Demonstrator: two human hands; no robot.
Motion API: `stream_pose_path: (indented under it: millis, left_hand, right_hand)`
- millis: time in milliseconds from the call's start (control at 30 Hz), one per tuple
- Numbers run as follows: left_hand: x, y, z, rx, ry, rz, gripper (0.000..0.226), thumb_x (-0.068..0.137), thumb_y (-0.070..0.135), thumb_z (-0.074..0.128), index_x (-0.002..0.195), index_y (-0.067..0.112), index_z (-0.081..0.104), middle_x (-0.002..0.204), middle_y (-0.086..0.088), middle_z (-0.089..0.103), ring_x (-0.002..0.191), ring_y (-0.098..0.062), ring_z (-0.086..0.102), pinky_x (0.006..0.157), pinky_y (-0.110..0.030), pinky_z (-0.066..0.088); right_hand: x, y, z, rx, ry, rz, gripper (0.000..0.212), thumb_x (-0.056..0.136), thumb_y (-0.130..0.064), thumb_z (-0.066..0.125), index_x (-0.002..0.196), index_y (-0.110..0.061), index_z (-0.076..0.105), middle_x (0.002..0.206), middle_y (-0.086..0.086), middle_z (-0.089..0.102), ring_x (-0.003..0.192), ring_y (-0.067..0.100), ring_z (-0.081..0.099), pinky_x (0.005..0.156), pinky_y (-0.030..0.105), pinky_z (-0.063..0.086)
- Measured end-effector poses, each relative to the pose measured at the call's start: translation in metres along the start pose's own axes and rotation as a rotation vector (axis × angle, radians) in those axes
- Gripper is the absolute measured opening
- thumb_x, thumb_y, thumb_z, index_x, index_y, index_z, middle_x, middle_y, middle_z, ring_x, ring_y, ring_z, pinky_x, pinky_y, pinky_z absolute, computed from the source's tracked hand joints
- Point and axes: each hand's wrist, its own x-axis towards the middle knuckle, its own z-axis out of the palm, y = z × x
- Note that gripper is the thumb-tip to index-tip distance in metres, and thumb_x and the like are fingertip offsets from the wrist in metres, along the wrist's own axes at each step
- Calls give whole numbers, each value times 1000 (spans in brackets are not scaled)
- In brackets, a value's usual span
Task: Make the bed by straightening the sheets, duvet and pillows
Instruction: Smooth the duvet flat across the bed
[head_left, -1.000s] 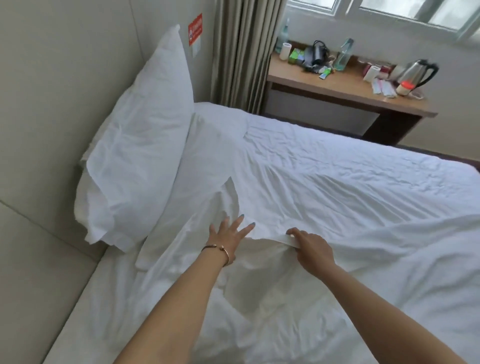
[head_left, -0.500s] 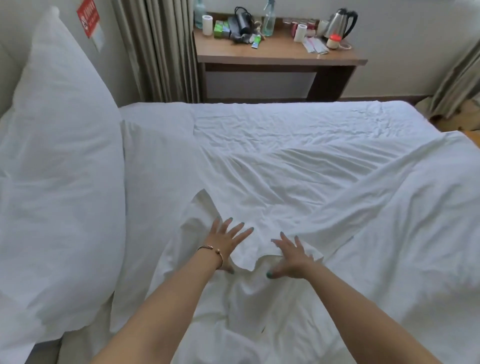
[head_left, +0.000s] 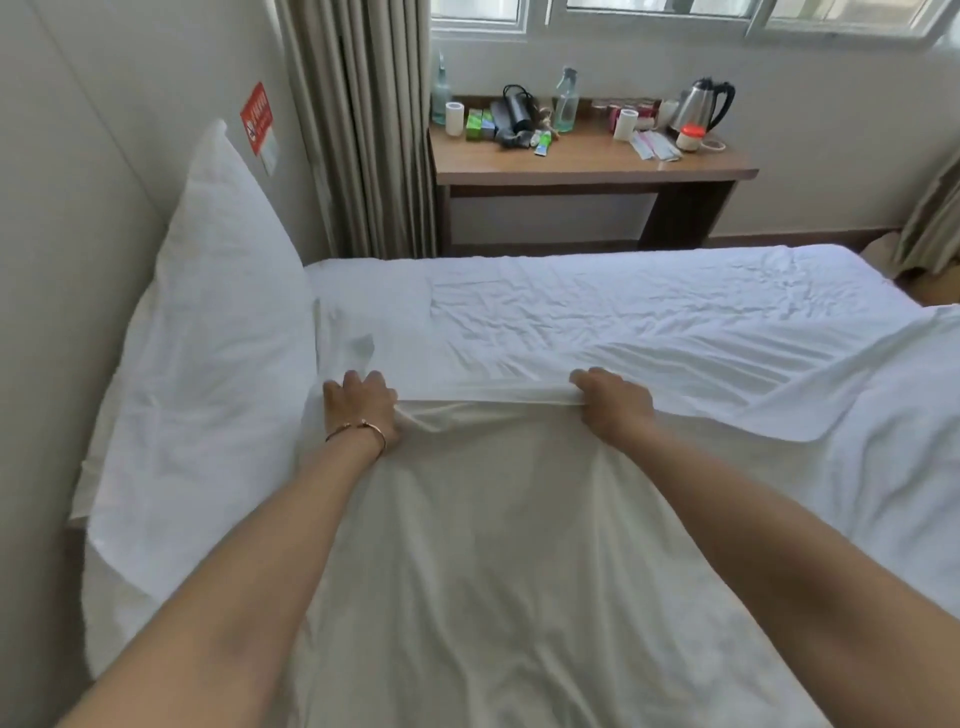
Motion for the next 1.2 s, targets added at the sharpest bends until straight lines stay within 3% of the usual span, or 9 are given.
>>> stream_pose_path:
  millis: [267, 367, 433, 533, 633, 733, 867, 1000, 1200]
  left_hand:
    - [55, -55, -88, 45, 110, -130, 38, 77, 36, 61, 114, 30, 54, 118, 4, 59, 120, -23, 39, 99, -41, 25]
    - [62, -41, -40, -18, 322, -278, 63, 81, 21, 64, 138, 25, 36, 150, -4, 32, 136, -29, 28, 111, -48, 22]
    - [67, -22, -1, -147, 412, -409, 92, 77, 21, 71, 147, 28, 12, 159, -9, 5, 142, -40, 10, 109, -60, 18]
    - [78, 10, 50, -285, 103, -441, 113, 72, 67, 63, 142, 44, -23, 155, -5, -27, 139, -44, -21, 104, -73, 12]
    - [116, 33, 94, -198, -59, -423, 113, 58, 94, 40, 131, 52, -35, 151, -4, -39, 137, -43, -33, 100, -76, -4]
    - [151, 31, 126, -228, -155, -449, 122, 45, 100, 40, 126, 57, -40, 147, -4, -45, 138, -40, -32, 100, -77, -3]
    - [181, 32, 164, -224, -239, -472, 132, 36, 100, 46, 125, 57, -42, 145, -2, -47, 142, -37, -25, 104, -75, 7]
    - [193, 39, 176, -175, -257, -472, 132, 39, 99, 46, 127, 55, -42, 142, -3, -51, 140, -37, -30, 104, -76, 7]
    - [203, 12, 168, -245, -127, -491, 104, 45, 102, 27, 132, 68, -19, 151, 12, -34, 142, -24, -27, 109, -68, 12]
  right_hand:
    - [87, -42, -81, -203, 397, -17, 31, 83, -6, 53, 103, -24, 67, 110, 3, 51, 104, 27, 44, 82, 36, 32]
    - [108, -47, -34, 187, 313, 127, 28, 87, -9, 52, 108, -20, 65, 115, 5, 46, 87, 25, 50, 71, 33, 42]
    - [130, -48, 7, 605, 195, 207, 36, 89, -20, 58, 125, -23, 57, 133, 6, 42, 97, 27, 57, 83, 35, 47]
    - [153, -46, 71, 909, -28, 69, 82, 81, -40, 75, 148, -33, 28, 159, 3, 15, 142, 21, 27, 109, 36, 30]
    - [190, -27, 150, 518, -302, -108, 86, 80, -71, 56, 145, -58, 2, 162, -14, -8, 150, 20, 0, 113, 63, 13]
    - [225, -4, 213, 183, -415, -175, 82, 78, -86, 29, 142, -61, -15, 160, -17, -15, 149, 25, -12, 107, 72, -1]
    - [258, 13, 273, 113, -412, -222, 80, 76, -88, 19, 128, -63, -36, 157, -12, -30, 145, 27, -26, 104, 73, -10]
    - [268, 15, 301, 179, -443, -249, 82, 76, -87, 22, 131, -62, -34, 152, -12, -40, 140, 27, -38, 101, 69, -21]
    - [274, 18, 308, 246, -497, -264, 83, 77, -87, 25, 131, -63, -34, 147, -15, -46, 136, 25, -44, 99, 66, -26]
